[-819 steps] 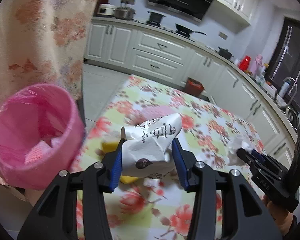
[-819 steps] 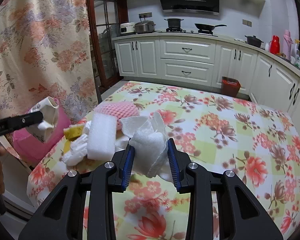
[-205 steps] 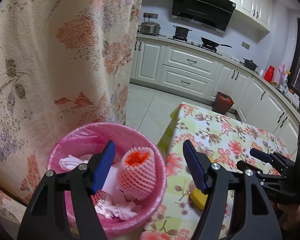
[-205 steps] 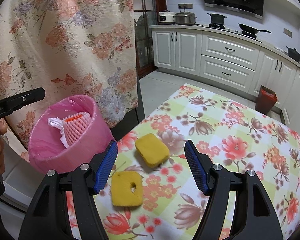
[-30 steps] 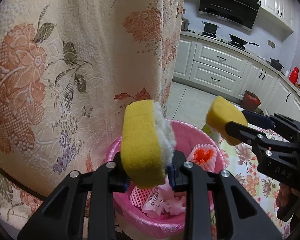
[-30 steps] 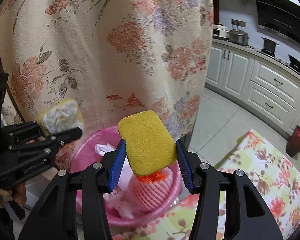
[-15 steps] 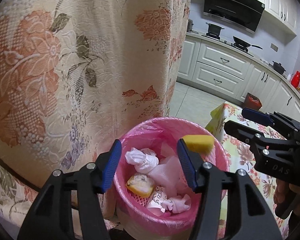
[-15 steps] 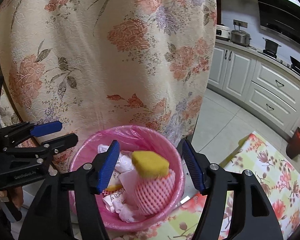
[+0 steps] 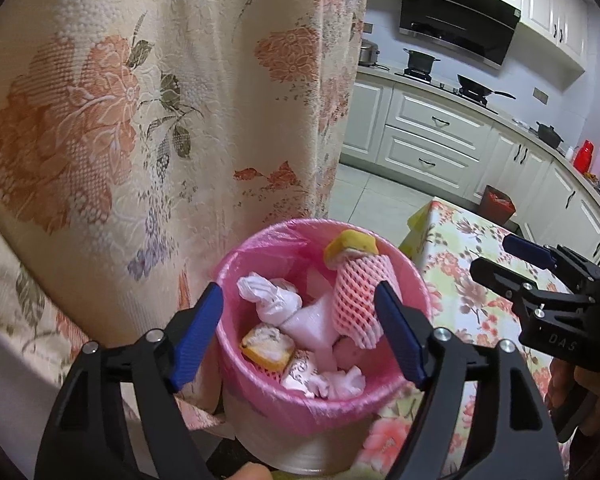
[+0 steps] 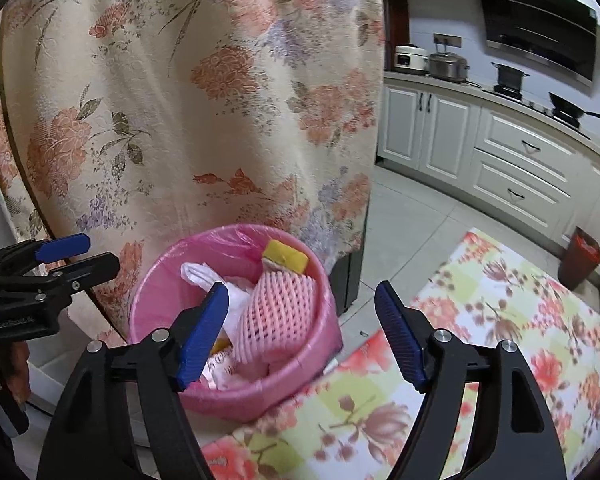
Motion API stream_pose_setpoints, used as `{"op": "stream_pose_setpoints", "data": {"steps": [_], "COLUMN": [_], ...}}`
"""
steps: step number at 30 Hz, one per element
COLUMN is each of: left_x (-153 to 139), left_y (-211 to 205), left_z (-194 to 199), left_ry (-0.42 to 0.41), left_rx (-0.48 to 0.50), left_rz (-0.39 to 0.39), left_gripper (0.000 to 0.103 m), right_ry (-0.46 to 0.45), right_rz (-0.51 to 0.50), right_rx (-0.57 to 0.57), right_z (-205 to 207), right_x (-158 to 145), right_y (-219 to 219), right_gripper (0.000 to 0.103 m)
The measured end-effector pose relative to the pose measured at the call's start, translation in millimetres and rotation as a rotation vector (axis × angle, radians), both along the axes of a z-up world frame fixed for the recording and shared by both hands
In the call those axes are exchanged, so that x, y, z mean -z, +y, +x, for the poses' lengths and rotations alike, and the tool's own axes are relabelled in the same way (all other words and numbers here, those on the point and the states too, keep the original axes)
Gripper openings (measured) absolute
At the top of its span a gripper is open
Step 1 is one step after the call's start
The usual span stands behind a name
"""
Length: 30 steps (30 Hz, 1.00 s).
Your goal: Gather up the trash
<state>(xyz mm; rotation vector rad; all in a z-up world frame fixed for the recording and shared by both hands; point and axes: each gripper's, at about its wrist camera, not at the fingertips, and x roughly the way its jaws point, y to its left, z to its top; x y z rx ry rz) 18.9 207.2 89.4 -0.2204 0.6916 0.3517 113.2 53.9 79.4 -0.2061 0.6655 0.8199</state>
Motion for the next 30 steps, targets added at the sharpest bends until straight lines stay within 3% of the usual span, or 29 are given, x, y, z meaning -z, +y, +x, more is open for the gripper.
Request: {"op": "stream_pose_setpoints", "data": {"steps": [15, 19, 30], "left_x": [16, 24, 21], "left_y": [-35, -39, -43], "left_z": [-47, -60, -69], "left_ry": [0.010, 0.012, -0.008], "left_rx": [-0.017, -0.028, -0.036], "left_rz": [-0.027, -0.037, -0.024], "left_gripper": [0.081, 0.081, 0.081], "right_ry": [-0.028, -0.043, -0.055], "right_rz": [0.033, 0.029, 0.042], "right_rx": [0.053, 0.047, 0.031], "right_z": [-52, -64, -79], "right_x": [3, 7, 7], "right_y": [-47, -48, -46], "right_gripper": [0.079, 0.084, 0.084]}}
